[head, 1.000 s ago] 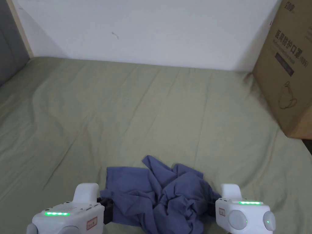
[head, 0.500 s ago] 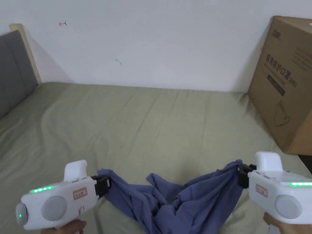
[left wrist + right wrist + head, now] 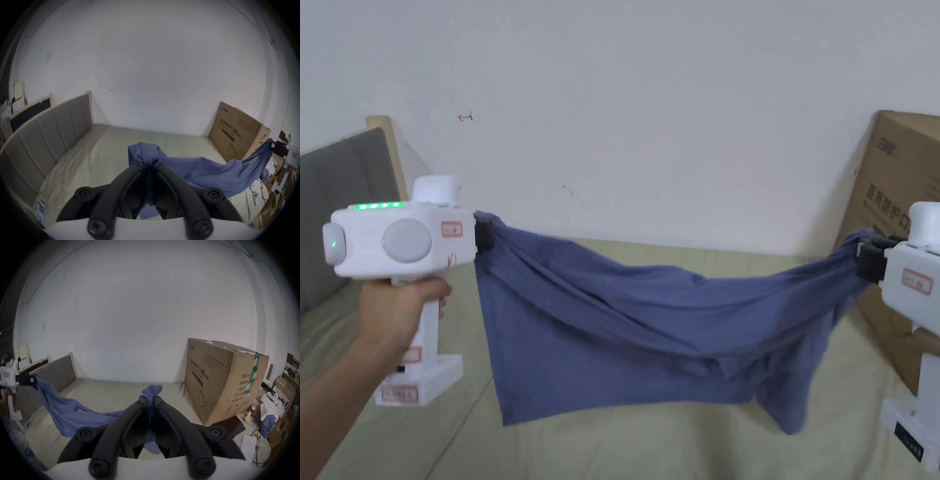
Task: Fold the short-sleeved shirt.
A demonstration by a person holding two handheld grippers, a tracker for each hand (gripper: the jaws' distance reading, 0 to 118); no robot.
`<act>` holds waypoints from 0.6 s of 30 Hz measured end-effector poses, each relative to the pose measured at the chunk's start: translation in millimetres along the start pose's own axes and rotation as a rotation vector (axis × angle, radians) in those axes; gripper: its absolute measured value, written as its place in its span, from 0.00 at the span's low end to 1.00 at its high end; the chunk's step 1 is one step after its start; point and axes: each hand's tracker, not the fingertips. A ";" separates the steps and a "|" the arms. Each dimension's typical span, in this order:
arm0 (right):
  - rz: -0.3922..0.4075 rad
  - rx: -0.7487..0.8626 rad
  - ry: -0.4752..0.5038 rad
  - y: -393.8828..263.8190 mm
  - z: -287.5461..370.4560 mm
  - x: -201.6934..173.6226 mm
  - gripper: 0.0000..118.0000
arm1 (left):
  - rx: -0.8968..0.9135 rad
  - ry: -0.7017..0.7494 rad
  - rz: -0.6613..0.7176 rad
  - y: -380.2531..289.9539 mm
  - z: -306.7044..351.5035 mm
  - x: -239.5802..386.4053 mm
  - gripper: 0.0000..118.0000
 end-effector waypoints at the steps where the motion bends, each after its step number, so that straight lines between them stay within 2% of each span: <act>1: -0.004 0.003 -0.005 8.0 -6.4 0.9 0.06 | 0.009 0.005 -0.003 12.8 -6.6 0.5 0.05; 5: 0.001 0.040 -0.030 32.7 -33.9 6.7 0.06 | 0.043 0.057 -0.042 54.3 -37.3 3.9 0.05; 10: 0.001 0.052 -0.049 38.4 -67.4 11.4 0.06 | 0.042 0.091 -0.047 75.8 -81.3 1.3 0.05; 18: -0.027 -0.005 -0.034 -12.5 -115.0 -4.2 0.06 | -0.024 0.137 -0.063 32.9 -140.4 -15.3 0.05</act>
